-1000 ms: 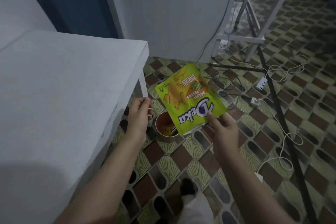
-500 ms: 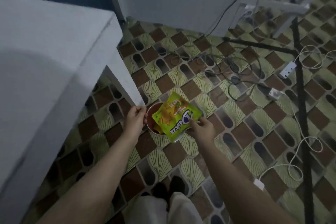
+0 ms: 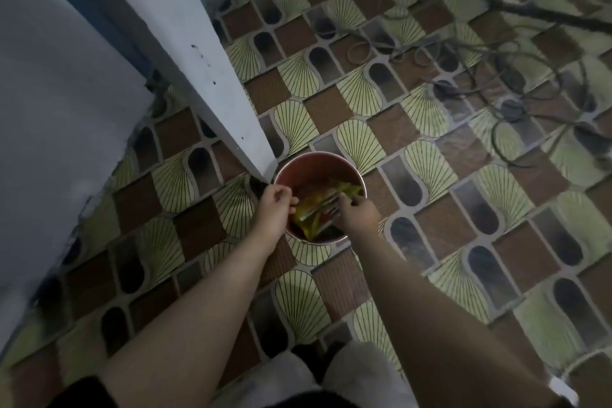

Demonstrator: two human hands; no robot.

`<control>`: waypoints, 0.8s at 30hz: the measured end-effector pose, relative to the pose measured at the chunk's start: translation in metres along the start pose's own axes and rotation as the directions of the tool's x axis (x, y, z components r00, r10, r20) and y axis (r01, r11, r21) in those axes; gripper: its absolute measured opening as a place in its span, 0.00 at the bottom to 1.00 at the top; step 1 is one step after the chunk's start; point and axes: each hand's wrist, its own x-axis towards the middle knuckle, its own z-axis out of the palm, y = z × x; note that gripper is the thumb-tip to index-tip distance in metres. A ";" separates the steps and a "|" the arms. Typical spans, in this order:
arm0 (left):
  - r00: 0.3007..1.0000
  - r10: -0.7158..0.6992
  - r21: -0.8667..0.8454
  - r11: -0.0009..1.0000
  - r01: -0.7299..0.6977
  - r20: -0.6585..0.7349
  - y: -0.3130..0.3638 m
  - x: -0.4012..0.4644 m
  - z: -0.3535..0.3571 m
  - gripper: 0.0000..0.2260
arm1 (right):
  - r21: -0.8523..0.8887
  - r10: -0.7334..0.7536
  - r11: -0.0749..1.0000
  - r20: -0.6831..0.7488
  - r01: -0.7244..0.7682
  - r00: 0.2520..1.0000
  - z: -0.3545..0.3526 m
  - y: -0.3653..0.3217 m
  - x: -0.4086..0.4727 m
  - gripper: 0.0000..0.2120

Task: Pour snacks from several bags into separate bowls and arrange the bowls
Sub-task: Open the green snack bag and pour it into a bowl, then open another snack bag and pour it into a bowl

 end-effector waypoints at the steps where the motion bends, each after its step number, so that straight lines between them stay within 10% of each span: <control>1: 1.000 0.003 -0.008 1.000 -0.003 0.006 0.000 -0.003 0.000 0.05 | 0.033 -0.008 0.999 0.002 0.008 1.000 0.003 0.004 -0.001 0.19; 24: 0.799 0.593 -0.087 0.795 -0.600 -0.098 0.227 -0.398 -0.171 0.05 | 0.229 -0.652 0.697 -0.191 0.680 0.733 -0.162 -0.214 -0.455 0.16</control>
